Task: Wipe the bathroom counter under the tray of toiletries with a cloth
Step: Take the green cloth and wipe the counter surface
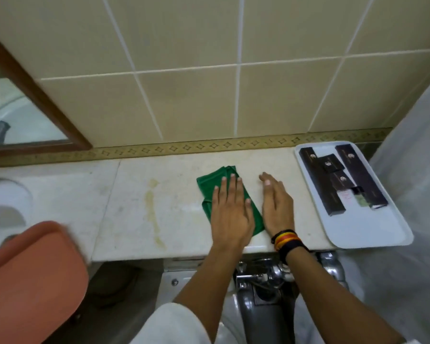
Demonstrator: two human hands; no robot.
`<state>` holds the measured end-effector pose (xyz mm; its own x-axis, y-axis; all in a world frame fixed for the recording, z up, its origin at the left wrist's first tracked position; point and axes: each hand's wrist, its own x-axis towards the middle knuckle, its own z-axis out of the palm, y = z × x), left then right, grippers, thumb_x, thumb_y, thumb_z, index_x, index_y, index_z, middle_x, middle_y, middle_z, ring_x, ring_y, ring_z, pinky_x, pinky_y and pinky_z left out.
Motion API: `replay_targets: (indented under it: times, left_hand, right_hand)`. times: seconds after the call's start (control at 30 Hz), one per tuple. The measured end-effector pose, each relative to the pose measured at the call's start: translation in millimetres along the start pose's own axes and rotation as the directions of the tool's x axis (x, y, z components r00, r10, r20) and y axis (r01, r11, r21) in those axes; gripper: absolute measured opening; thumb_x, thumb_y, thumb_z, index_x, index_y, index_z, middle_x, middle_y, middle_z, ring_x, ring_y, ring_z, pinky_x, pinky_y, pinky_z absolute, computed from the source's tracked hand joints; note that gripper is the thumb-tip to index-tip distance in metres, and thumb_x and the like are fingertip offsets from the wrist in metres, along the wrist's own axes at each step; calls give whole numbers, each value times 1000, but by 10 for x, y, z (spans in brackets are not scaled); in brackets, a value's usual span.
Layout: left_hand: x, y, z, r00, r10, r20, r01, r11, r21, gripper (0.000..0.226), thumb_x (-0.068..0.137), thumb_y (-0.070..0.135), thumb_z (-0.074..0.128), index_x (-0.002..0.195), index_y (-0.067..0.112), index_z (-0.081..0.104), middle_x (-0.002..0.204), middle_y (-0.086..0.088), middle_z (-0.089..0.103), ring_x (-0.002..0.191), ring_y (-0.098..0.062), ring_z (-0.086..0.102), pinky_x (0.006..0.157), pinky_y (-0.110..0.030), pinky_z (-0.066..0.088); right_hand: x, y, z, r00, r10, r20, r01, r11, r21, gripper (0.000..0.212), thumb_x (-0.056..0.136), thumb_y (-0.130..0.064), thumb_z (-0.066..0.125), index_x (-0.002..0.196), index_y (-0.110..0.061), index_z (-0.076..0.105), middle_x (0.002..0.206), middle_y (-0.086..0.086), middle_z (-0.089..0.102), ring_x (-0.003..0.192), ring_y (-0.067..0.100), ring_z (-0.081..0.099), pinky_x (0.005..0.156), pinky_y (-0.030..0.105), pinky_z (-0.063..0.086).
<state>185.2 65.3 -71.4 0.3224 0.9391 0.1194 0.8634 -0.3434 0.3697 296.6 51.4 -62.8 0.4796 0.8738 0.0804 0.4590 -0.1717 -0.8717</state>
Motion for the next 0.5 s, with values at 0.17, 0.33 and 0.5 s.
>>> replay_targets:
  times: [0.17, 0.33, 0.5]
  left_hand:
    - [-148, -327, -125, 993, -115, -12, 115, 993, 28, 63, 107, 39, 19, 164, 12, 17, 174, -5, 15, 162, -22, 6, 131, -44, 4]
    - [-644, -1138, -518, 957, -285, -50, 287, 956, 52, 63, 109, 43, 15, 165, 14, 13, 173, -7, 13, 162, -23, 5, 131, -47, 6]
    - [14, -1869, -747, 960, -277, -38, 279, 949, 147, 67, 105, 45, 12, 164, 15, 16, 173, -8, 17, 161, -25, 9, 130, -49, 8]
  right_hand:
    - [-2, 31, 13, 999, -14, 49, 21, 990, -142, 57, 105, -46, 26, 141, -13, 55, 151, 7, 51, 145, 24, 38, 123, 30, 14]
    - [-37, 15, 43, 994, -66, 84, 80, 981, -177, 56, 105, -42, 27, 142, -8, 54, 151, 12, 50, 147, 23, 35, 125, 37, 13]
    - [8, 51, 117, 990, -118, 78, 135, 955, -263, 48, 107, -34, 31, 137, -7, 57, 149, 12, 53, 145, 25, 37, 125, 41, 14]
